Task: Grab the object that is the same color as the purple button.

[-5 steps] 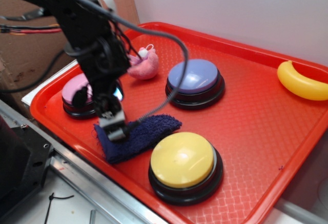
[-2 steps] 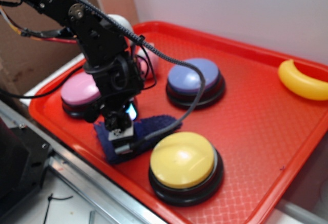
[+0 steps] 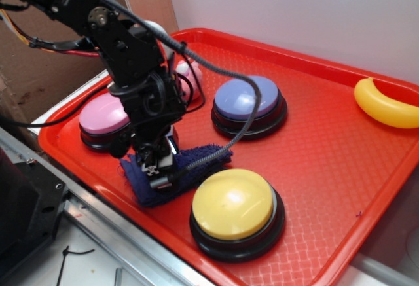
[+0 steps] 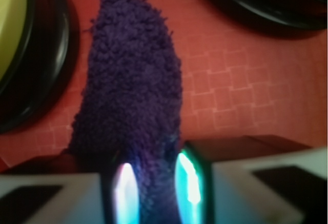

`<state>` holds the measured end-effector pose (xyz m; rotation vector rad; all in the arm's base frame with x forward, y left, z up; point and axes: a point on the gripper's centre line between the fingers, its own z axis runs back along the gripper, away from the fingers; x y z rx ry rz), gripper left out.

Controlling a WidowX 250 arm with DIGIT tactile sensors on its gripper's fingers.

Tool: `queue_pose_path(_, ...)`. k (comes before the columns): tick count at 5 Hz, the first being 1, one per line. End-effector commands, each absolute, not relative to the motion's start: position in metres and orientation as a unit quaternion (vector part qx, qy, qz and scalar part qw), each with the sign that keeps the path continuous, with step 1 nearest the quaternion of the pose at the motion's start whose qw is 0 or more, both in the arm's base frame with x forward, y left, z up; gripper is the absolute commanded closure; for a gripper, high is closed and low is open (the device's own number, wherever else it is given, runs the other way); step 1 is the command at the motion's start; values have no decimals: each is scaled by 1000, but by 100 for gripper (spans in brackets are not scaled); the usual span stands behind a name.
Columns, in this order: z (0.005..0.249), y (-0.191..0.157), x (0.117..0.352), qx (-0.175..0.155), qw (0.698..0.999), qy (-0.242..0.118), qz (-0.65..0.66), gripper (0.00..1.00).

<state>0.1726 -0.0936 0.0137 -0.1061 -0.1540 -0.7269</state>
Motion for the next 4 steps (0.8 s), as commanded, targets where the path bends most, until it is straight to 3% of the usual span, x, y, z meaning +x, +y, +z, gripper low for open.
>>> queue_pose_path(1, 31, -89, 175, -38, 946, -74, -314, 100)
queue_pose_path(3, 87, -70, 183, -2, 983, -57, -175, 100)
queue_pose_path(4, 130, -63, 189, 15, 996, -27, -78, 100)
